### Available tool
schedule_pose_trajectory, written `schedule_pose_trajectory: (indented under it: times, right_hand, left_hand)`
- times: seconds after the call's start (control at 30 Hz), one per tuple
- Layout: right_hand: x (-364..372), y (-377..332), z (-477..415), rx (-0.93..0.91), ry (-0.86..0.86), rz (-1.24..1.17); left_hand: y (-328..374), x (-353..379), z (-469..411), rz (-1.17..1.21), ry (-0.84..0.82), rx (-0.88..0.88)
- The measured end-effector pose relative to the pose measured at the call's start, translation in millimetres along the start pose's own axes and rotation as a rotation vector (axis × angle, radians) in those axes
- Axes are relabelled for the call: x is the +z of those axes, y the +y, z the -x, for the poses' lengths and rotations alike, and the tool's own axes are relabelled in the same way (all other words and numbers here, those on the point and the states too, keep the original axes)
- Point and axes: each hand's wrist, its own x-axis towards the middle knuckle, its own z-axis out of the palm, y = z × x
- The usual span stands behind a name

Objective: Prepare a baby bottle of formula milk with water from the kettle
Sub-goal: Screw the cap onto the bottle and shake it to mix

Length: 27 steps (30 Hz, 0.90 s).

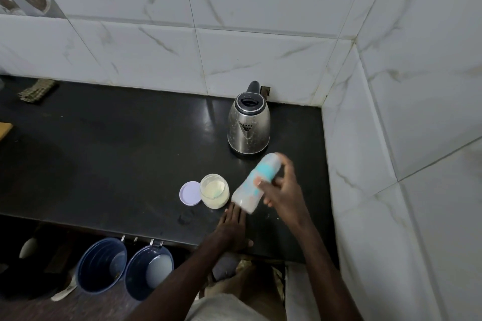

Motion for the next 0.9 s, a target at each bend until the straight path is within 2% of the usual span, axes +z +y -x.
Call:
schedule_pose_trajectory:
  times: [0.03, 0.1, 0.2, 0.27, 0.3, 0.4, 0.43, 0.47, 0.57, 0.6, 0.73, 0.77, 0.9]
  right_hand:
    - [0.1, 1.4, 1.9, -0.003, -0.086, 0.082]
    - [-0.6, -1.3, 1.4, -0.030, -0.077, 0.064]
    - [3.2, -8.4, -4.8, 0.002, 0.217, -0.229]
    - [7.5, -10.2, -5.4, 0.018, 0.356, -0.284]
    - [8.9, -11.0, -3.3, 0.028, 0.334, -0.225]
    - [11.7, -12.1, 7.3, 0.045, 0.023, 0.025]
    - [10.9, -12.6, 9.8, 0.044, -0.012, 0.037]
    - [10.6, -13.5, 10.3, 0.043, 0.015, 0.014]
    - [10.5, -13.3, 6.6, 0.062, 0.267, -0.153]
    - [10.0, -12.7, 5.7, 0.057, 0.296, -0.166]
    - [6.5, -14.5, 6.7, 0.033, 0.050, -0.022]
    - [3.8, -13.9, 5.2, 0.032, 0.061, -0.021]
    - [-4.8, -16.3, -4.8, 0.039, 0.321, -0.212]
  left_hand:
    - [0.6, -1.8, 0.1, 0.001, -0.026, 0.002]
    - [1.3, -2.6, 1.1, 0.004, -0.020, 0.005]
    - [0.2, 4.6, 0.4, 0.010, 0.067, 0.010]
    - [-0.5, 8.2, -0.9, 0.000, 0.079, 0.015]
    - [-0.4, 7.3, -0.8, 0.001, 0.070, 0.012]
    - [0.3, -2.0, 1.0, 0.004, -0.002, 0.009]
    - [1.2, -4.1, 2.1, 0.004, -0.019, 0.009]
    - [1.9, -4.7, 3.3, 0.006, -0.012, 0.009]
    - [1.6, -0.7, 3.9, 0.012, 0.048, 0.022]
    - [0.8, 1.0, 2.7, 0.013, 0.051, 0.026]
    - [-0.4, -2.9, 3.5, 0.023, 0.009, 0.021]
    - [0.2, -2.7, 3.2, 0.024, 0.010, 0.022]
    - [-1.2, 3.4, 1.6, 0.008, 0.058, 0.020]
